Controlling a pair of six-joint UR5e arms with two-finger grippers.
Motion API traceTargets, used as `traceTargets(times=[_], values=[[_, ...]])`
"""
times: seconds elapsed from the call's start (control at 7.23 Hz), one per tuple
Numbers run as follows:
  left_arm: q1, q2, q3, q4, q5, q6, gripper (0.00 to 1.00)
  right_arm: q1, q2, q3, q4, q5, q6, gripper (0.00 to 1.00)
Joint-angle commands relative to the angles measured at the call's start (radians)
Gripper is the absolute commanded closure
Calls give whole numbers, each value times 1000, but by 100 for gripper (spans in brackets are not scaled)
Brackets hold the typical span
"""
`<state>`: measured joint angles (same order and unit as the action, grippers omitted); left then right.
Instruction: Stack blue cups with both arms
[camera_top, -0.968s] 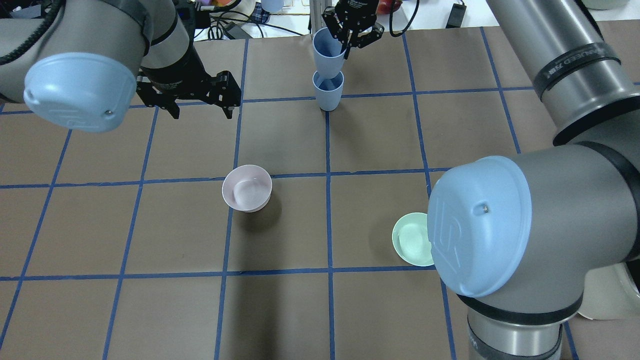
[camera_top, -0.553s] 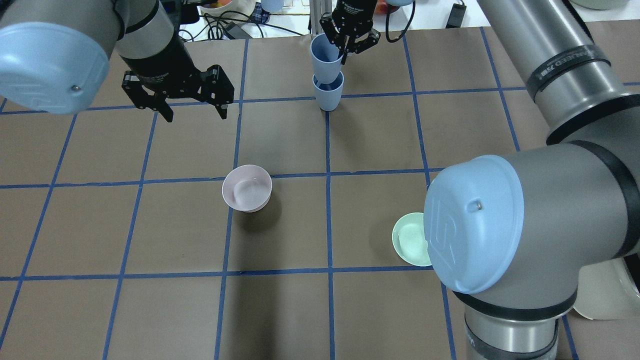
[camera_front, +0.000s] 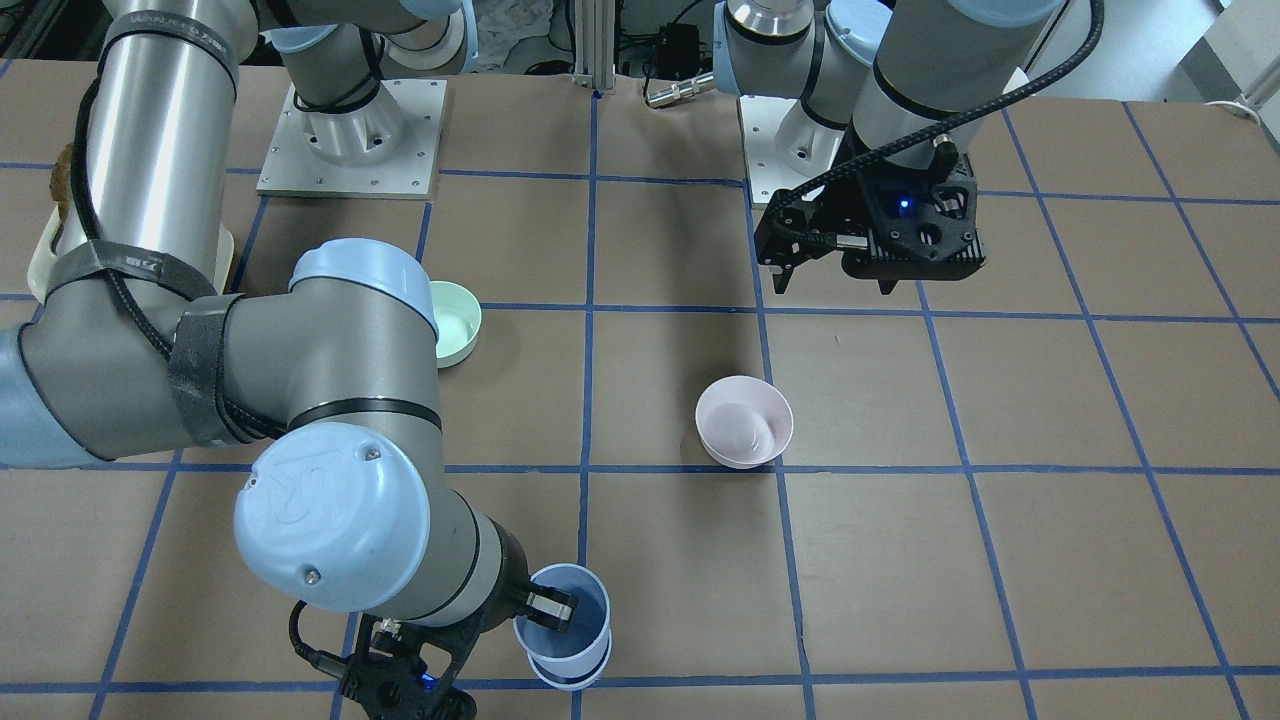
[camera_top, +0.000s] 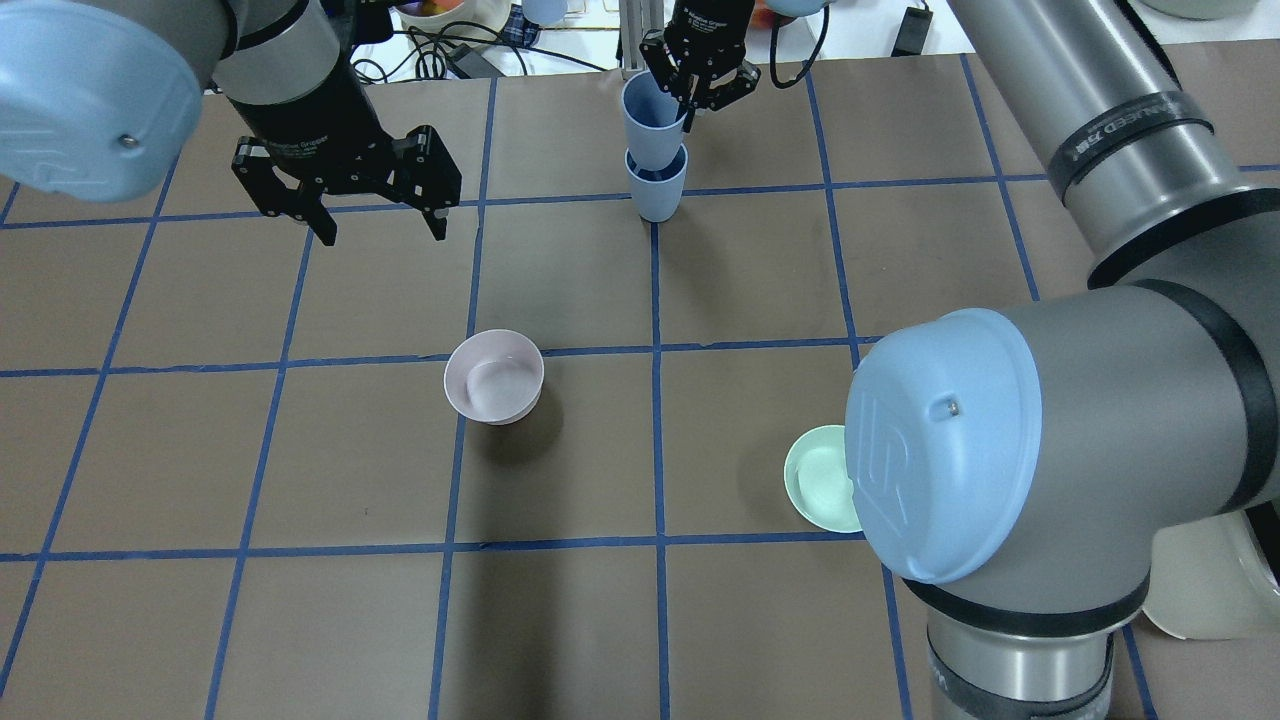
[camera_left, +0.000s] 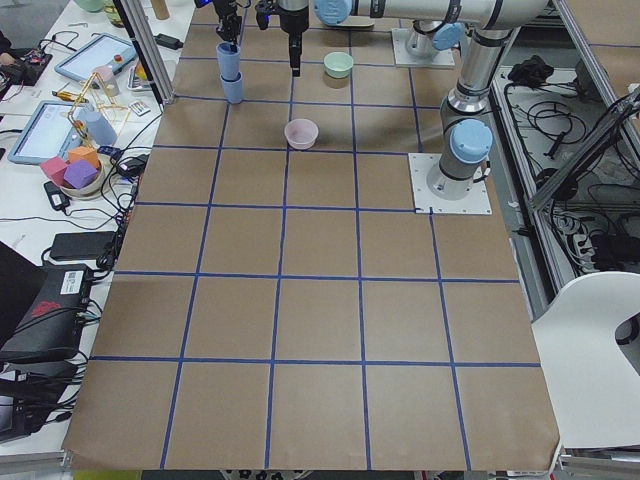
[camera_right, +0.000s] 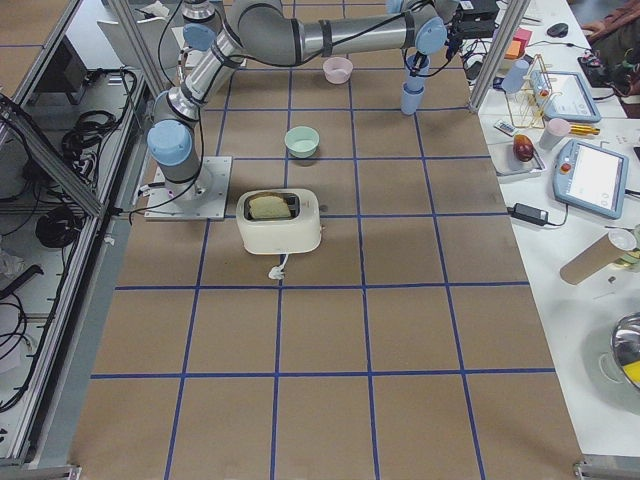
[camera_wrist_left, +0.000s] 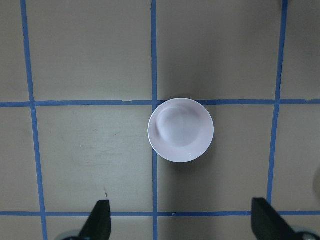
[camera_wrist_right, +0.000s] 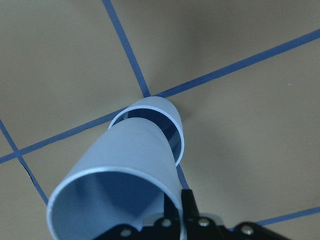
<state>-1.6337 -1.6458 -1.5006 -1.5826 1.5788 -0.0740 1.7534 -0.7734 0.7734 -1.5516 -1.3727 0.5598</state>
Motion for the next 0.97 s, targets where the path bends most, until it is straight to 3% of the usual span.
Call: traceTargets(times=[0.0, 0.14, 0.83], values=[[0, 6, -6, 3, 3, 0, 0, 0, 6, 1, -11, -6, -4, 59], [0, 6, -6, 4, 3, 0, 0, 0, 6, 3, -13, -6, -5, 13], [0, 11, -7, 1, 3, 0, 0, -23, -67, 13, 10, -25, -61, 0]])
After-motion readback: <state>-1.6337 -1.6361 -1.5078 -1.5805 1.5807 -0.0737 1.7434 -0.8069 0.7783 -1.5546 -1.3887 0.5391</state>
